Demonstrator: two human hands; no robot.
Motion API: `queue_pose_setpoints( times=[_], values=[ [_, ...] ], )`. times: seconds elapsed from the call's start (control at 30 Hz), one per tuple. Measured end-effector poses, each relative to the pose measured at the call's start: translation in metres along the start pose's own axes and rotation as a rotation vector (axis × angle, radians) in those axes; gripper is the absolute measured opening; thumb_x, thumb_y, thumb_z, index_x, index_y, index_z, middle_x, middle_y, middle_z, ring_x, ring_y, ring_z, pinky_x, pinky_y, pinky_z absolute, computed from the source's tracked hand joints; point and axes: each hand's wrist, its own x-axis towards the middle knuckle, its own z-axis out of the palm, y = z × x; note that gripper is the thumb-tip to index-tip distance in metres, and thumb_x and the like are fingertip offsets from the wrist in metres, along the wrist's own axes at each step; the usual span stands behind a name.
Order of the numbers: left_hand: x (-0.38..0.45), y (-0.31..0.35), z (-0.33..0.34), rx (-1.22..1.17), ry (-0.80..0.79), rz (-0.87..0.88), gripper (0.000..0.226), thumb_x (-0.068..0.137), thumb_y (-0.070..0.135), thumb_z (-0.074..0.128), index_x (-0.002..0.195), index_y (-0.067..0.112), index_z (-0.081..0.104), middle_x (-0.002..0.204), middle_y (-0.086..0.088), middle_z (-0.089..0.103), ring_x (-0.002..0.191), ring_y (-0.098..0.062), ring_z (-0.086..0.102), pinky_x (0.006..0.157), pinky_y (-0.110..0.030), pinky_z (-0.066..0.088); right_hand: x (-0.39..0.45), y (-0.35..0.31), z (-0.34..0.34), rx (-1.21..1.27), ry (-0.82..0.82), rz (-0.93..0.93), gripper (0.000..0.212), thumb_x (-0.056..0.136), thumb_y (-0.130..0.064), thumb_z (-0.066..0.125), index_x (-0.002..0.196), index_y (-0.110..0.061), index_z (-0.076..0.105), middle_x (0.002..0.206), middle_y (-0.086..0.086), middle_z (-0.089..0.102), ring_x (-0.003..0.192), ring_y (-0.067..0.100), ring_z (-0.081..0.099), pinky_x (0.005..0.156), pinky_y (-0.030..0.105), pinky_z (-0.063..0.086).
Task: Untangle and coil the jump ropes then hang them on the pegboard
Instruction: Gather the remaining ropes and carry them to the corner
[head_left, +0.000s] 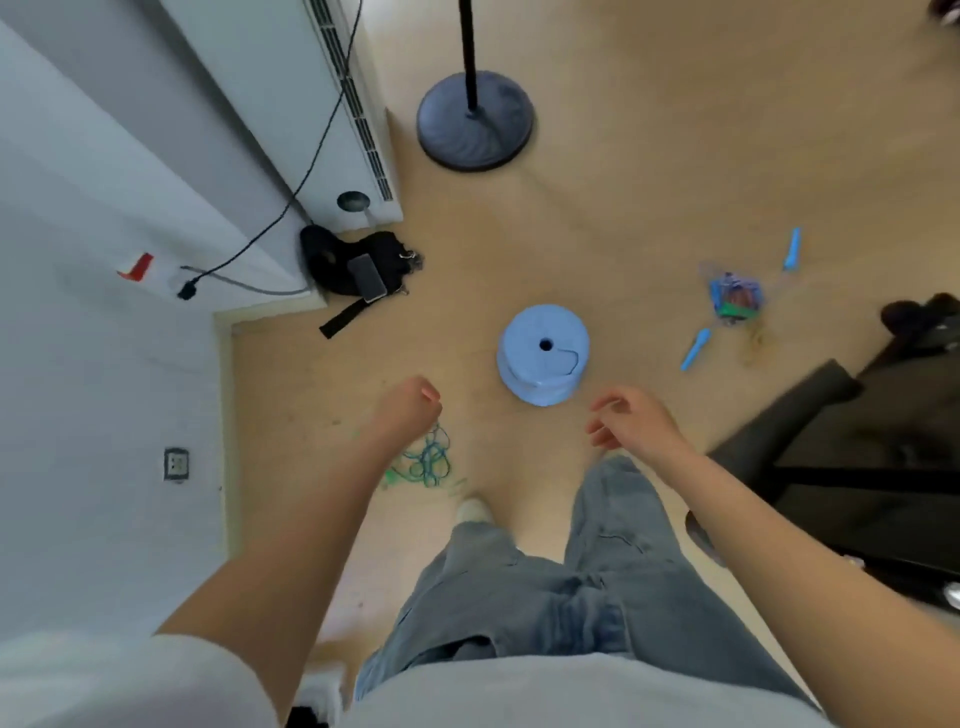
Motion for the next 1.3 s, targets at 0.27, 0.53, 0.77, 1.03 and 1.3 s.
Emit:
queue_pose_setpoints(
  times=[0.27,0.53,0.77,1.03,1.3],
  values=[
    [0.071,0.214,0.089,0.062,-0.112,0.307,0.025,0.088,0.009,0.043,0.107,0.011,0.058,0.103,-0.007,0.066,0.097,-0.025,0.058,0.074,-0.027,0.039,0.056,0.077,-0.188,0.080,0.236,0.104,0.015,0.093,-0.004,0.046,0.099,-0.001,0.059,0.076,0.009,0.064,0.061,0.018,0.057,0.055,0.021,0.046],
    [0.137,0.385,0.146,0.097,-0.203,0.412,0.024,0.086,0.006,0.045,0.104,0.007,0.061,0.102,-0.010,0.068,0.097,-0.026,0.060,0.083,-0.030,0.043,0.143,0.096,-0.327,0.179,0.276,0.218,0.016,0.095,-0.004,0.042,0.101,-0.003,0.057,0.087,0.014,0.064,0.068,0.018,0.058,0.060,0.024,0.048],
    [0.279,0.490,0.186,0.220,-0.290,0.329,0.026,0.088,0.006,0.044,0.113,0.005,0.050,0.095,-0.017,0.067,0.090,-0.032,0.063,0.084,-0.040,0.047,0.266,0.136,-0.404,0.231,0.219,0.426,0.016,0.093,-0.007,0.045,0.105,-0.006,0.055,0.089,0.012,0.063,0.071,0.019,0.058,0.064,0.026,0.051],
    [0.473,0.571,0.319,0.290,-0.340,0.469,0.026,0.089,0.005,0.042,0.115,0.010,0.046,0.091,-0.015,0.065,0.080,-0.031,0.061,0.068,-0.034,0.042,0.521,0.237,-0.434,0.189,0.258,0.436,0.017,0.092,-0.015,0.049,0.107,-0.012,0.057,0.104,0.013,0.066,0.086,0.023,0.060,0.082,0.034,0.050],
    [0.689,0.545,0.544,0.863,-0.331,0.809,0.081,0.084,0.025,0.060,0.147,0.034,0.009,0.151,-0.006,0.012,0.136,-0.032,0.019,0.108,-0.043,0.029,0.794,0.394,-0.364,0.124,0.247,0.467,0.095,0.069,-0.049,0.075,0.145,-0.031,0.021,0.148,0.015,0.026,0.136,0.034,0.023,0.110,0.042,0.025]
  ],
)
